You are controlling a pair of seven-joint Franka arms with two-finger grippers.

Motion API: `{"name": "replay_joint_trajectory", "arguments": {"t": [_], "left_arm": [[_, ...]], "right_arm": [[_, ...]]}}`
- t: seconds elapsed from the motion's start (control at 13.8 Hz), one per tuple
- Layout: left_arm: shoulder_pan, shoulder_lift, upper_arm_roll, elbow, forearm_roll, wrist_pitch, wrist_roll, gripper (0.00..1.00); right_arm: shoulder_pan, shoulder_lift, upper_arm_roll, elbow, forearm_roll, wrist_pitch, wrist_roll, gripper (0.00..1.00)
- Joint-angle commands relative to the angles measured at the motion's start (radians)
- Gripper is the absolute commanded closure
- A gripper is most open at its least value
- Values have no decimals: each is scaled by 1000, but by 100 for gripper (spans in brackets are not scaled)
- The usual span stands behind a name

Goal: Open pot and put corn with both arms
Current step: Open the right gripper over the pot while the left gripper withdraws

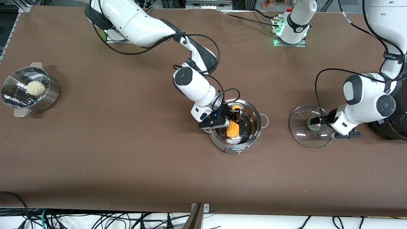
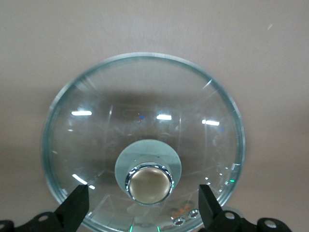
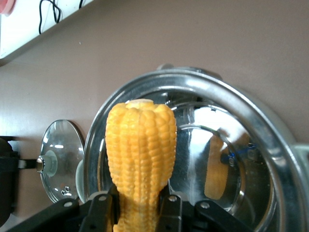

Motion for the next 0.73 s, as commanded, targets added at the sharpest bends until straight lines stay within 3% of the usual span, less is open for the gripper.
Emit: {"name": "replay_joint_trajectory", "arguments": {"t": [0.0, 0.07, 0.15, 0.44, 0.65], "left_arm": [[4, -147, 0, 32, -15, -141, -6, 0], [4, -193, 2, 60, -15, -211, -3, 0], [4, -227, 2, 94, -15, -277, -3, 0], [3, -316, -9, 264, -13, -569, -67, 0], [-7, -382, -24, 290, -7, -655, -112, 0]], "right_arm": [[10, 42, -8, 48, 0, 5, 15, 57], [12, 45, -8, 45, 0, 12, 17, 37], [13, 48, -10, 42, -3, 20, 15, 0], [14, 45, -11, 41, -7, 19, 12, 0], [4, 8, -28, 45, -57, -88, 6, 0]]}}
